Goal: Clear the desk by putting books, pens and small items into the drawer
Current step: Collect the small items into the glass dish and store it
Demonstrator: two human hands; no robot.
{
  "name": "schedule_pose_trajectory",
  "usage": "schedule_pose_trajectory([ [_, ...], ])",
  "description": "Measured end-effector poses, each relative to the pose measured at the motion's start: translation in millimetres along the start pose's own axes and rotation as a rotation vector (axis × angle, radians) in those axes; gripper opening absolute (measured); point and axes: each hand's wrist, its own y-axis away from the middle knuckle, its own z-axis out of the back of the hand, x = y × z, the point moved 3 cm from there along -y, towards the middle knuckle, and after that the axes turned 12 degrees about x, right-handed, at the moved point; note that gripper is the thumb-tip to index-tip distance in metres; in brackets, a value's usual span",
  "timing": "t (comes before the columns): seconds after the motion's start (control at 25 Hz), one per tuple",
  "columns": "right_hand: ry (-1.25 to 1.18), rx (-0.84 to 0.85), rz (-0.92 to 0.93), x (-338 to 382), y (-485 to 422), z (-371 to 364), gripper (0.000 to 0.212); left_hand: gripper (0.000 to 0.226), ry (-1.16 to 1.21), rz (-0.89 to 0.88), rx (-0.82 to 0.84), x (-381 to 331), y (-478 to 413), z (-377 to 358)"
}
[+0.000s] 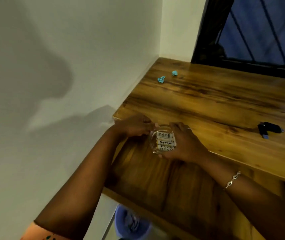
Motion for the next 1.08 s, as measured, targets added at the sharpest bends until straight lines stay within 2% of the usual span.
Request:
schedule_pose_trajectory([
  [0.12,0.013,0.088,0.014,22,-9,-41,0.111,0.034,-0.062,0.083,-0.008,29,17,-11],
  [0.24,0.064,0.167,0.020,33,-16,-80,0.109,0.040,0.008,0.205,-0.030,63,19,-21],
  [0.48,-0.010,0.294,0.052,42,-23,-139,0.100,0.029,0.175,0.425,-0.068,124,19,-49],
  [0.8,0.098,0.315,0.108,52,-25,-154,0.076,0.052,-0.005,0.442,-0.245,138,13,-67],
  [0.92,0.124,0.344,0.100,52,-26,-156,0.081,0.051,-0.041,0.448,-0.262,143,11,-69],
  [1.08,-0.009,0.382,0.044,43,-19,-153,0.082,0.047,-0.212,0.420,-0.318,138,8,-78],
])
